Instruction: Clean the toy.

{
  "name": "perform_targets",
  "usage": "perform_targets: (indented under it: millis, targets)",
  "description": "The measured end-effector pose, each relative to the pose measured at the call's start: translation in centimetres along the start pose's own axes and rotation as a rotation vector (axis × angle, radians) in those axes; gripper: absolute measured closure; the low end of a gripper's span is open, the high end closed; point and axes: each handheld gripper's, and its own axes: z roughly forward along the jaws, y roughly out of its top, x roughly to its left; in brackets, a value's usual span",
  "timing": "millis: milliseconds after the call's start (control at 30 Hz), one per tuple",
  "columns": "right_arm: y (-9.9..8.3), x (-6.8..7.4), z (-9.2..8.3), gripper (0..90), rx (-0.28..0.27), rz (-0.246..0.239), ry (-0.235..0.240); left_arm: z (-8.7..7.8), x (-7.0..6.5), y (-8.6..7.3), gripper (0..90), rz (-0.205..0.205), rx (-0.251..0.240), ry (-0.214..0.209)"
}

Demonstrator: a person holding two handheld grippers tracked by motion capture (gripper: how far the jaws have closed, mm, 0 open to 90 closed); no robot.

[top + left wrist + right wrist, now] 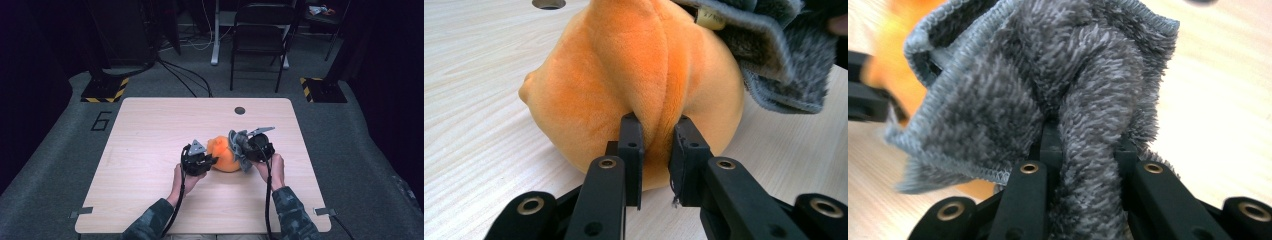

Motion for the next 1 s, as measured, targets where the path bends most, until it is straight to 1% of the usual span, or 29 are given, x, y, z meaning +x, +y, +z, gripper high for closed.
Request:
perform_targets:
  millis: [67, 133, 167, 200, 233, 267, 433, 533, 567, 633, 667, 700, 733, 767, 800, 867, 900, 933, 967, 1000]
  targets:
    - [-0.2, -0.2, 0.2, 75.5, 0.012, 0.008, -0.001, 0.0, 0.0, 0.0, 77.5, 0.0, 0.0, 0.001]
    - [-0.2, -0.3, 0.4, 75.5, 0.018, -0.001, -0.012, 0.0, 0.0, 0.0, 77.5, -0.001, 0.0, 0.0]
    - [-0.3, -0.3, 0.5, 75.5, 0.024, 0.009, -0.015, 0.0, 0.0, 0.0, 77.5, -0.001, 0.001, 0.0]
    - [-0.4, -0.4, 0.6, 75.5, 0.029, 0.007, -0.013, 0.0, 0.0, 0.0, 77.5, -0.001, 0.001, 0.0]
    - [-0.5, -0.5, 0.7, 75.5, 0.041, 0.001, -0.02, 0.0, 0.0, 0.0, 77.4, -0.001, 0.0, 0.0]
    - [-0.6, -0.6, 1.0, 75.4, 0.044, 0.006, -0.027, 0.0, 0.0, 0.0, 77.4, -0.003, 0.0, -0.001]
    - [-1.5, -1.4, 2.0, 75.5, 0.101, 0.032, -0.032, 0.0, 0.0, 0.0, 77.3, -0.005, -0.003, -0.002]
    - [-1.9, -1.8, 2.7, 75.4, 0.13, 0.038, -0.047, 0.0, 0.1, 0.0, 77.3, -0.005, 0.0, -0.006]
    - [-2.1, -1.8, 3.0, 75.4, 0.146, 0.043, -0.044, 0.0, 0.1, -0.1, 77.3, -0.007, -0.006, 0.0]
    - [-2.3, -2.0, 3.3, 75.4, 0.159, 0.045, -0.042, 0.0, 0.1, -0.1, 77.2, -0.007, -0.006, 0.001]
    - [-2.4, -2.1, 3.4, 75.3, 0.16, 0.044, -0.047, 0.0, 0.0, -0.1, 77.2, -0.021, -0.009, -0.001]
    - [-2.4, -2.2, 3.4, 75.4, 0.167, 0.048, -0.048, 0.0, 0.0, -0.1, 77.1, -0.025, -0.008, 0.0]
    - [-2.3, -2.2, 3.4, 75.3, 0.164, 0.048, -0.05, 0.0, 0.1, -0.1, 77.1, -0.023, -0.009, 0.002]
    - [-2.2, -2.2, 3.2, 75.4, 0.163, 0.045, -0.047, 0.0, 0.2, -0.1, 77.0, -0.012, -0.009, 0.007]
    - [-2.0, -2.3, 2.8, 75.4, 0.151, 0.039, -0.056, 0.0, 0.2, -0.1, 77.0, -0.012, -0.006, 0.005]
    - [-1.6, -2.3, 1.9, 75.4, 0.131, 0.042, -0.056, -0.1, 0.3, -0.1, 76.8, -0.016, -0.009, 0.009]
    - [-1.1, -2.3, 1.0, 75.4, 0.097, 0.047, -0.049, 0.0, 0.4, -0.1, 76.8, -0.018, -0.009, 0.008]
    - [-0.7, -2.2, 0.2, 75.4, 0.059, 0.04, -0.046, 0.0, 0.4, -0.1, 76.7, -0.018, -0.01, 0.011]
    - [-0.3, -2.0, -0.6, 75.4, 0.035, 0.043, -0.033, 0.0, 0.4, -0.1, 76.6, -0.019, -0.011, 0.01]
    - [0.1, -1.7, -1.4, 75.4, 0.0, 0.04, -0.026, 0.0, 0.4, -0.1, 76.5, -0.017, -0.011, 0.011]
